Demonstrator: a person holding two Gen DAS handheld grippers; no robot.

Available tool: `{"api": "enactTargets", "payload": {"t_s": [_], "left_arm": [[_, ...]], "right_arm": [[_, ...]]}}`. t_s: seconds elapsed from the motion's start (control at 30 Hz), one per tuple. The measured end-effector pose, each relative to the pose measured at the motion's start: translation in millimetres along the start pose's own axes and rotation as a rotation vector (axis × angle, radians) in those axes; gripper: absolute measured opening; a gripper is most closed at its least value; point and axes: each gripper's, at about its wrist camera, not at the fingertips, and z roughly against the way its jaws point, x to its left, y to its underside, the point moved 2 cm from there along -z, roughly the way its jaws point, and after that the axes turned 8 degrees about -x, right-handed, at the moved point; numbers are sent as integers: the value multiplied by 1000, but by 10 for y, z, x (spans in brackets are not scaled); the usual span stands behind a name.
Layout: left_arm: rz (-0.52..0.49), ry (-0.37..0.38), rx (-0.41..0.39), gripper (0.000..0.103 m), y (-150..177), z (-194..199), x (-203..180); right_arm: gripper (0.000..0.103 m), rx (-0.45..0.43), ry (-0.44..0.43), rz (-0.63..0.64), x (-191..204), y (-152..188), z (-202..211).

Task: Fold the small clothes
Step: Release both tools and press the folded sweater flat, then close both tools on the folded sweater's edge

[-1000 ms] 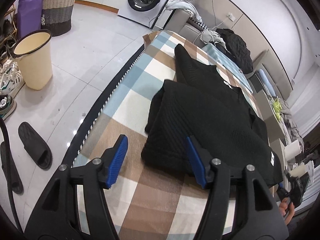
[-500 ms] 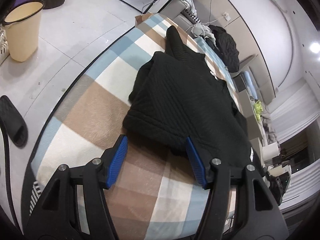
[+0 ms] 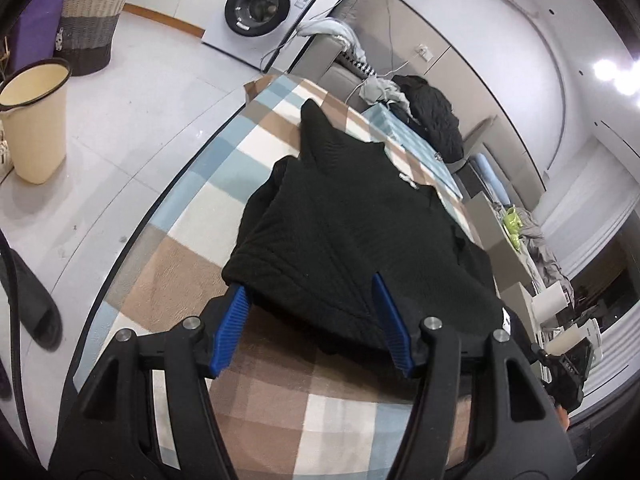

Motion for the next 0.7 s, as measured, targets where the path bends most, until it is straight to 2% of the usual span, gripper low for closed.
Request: {"api": "enactTargets", "payload": {"t_s": [0.27, 0.33, 0.4, 0.57, 0.7], "left_arm": [[44, -32, 36, 57, 116, 20, 181], [30, -87, 36, 57, 144, 56, 242], [30, -110, 26, 57, 139, 88, 325], [49, -113, 3, 57, 6, -22, 416], [28, -81, 18, 57, -77, -245, 341]], "right_arm": [[52, 4, 11, 7, -7, -6, 19], [52, 0, 16, 8, -19, -11, 29], [52, 1, 17, 1, -45, -13, 22], [52, 3, 12, -2, -59, 1, -9], [52, 10, 4, 3, -31, 37, 11]]}}
